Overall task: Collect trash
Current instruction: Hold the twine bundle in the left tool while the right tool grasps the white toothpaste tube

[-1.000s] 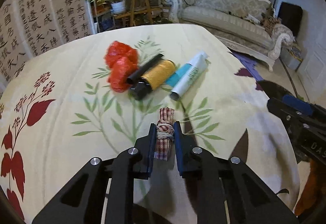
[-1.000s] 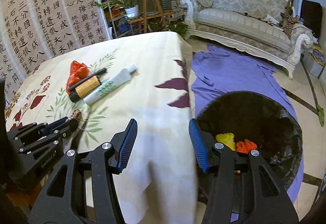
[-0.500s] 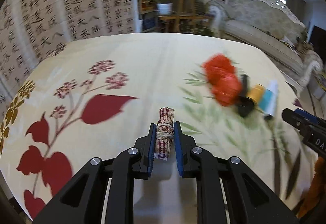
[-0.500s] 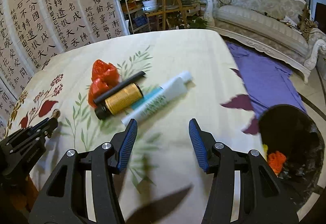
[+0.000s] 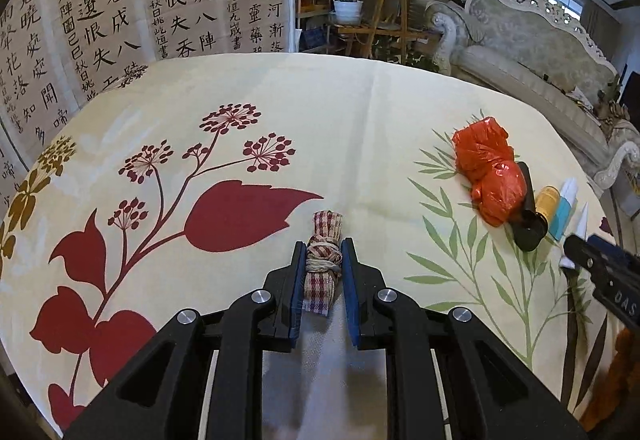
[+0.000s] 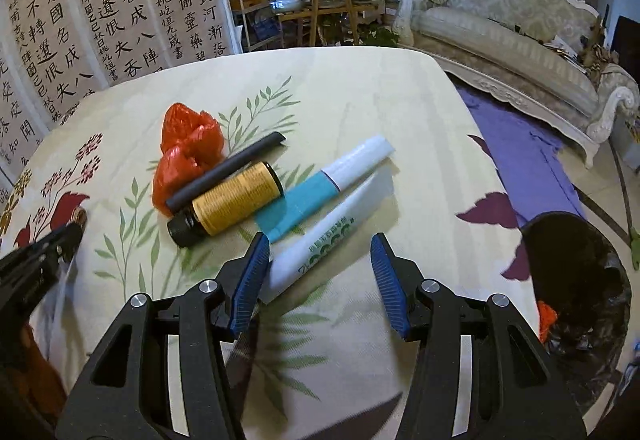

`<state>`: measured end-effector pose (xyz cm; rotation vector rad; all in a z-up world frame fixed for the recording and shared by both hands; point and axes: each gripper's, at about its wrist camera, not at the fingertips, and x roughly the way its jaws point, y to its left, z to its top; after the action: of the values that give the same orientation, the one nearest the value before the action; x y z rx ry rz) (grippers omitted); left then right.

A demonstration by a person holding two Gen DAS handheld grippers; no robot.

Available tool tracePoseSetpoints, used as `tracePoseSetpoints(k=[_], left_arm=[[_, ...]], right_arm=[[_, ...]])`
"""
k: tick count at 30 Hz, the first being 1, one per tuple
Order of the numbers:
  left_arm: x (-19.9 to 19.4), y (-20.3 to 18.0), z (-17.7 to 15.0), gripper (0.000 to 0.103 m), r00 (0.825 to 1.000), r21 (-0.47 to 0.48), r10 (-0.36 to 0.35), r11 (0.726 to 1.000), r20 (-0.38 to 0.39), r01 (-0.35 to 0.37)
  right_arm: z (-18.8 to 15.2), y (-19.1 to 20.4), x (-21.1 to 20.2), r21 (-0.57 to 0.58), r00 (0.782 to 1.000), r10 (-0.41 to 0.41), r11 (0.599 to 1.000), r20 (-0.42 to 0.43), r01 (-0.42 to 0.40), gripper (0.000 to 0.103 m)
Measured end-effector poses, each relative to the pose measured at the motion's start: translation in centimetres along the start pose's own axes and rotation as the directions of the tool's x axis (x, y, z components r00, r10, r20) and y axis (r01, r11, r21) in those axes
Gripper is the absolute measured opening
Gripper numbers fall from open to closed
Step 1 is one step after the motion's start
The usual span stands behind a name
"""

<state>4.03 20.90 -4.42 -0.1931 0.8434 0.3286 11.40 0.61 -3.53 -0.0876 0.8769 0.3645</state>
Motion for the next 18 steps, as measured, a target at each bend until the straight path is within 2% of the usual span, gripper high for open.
tracePoseSetpoints(k=[5, 18], left_arm=[[0.1, 0.3, 0.1, 0.019, 1.000, -0.012, -0.013, 1.000, 0.002, 0.013], [0.1, 0.5, 0.2, 0.019, 1.000, -0.020, -0.022, 1.000, 0.003, 0.022]], right_arm=[[-0.9, -0.4, -0.8, -0.024, 1.000, -0.012, 1.000, -0.001, 0.012, 0.045], [-1.8, -1.6, -2.3, -0.008, 1.000, -0.020, 1.000, -0.009, 0.020, 0.047]])
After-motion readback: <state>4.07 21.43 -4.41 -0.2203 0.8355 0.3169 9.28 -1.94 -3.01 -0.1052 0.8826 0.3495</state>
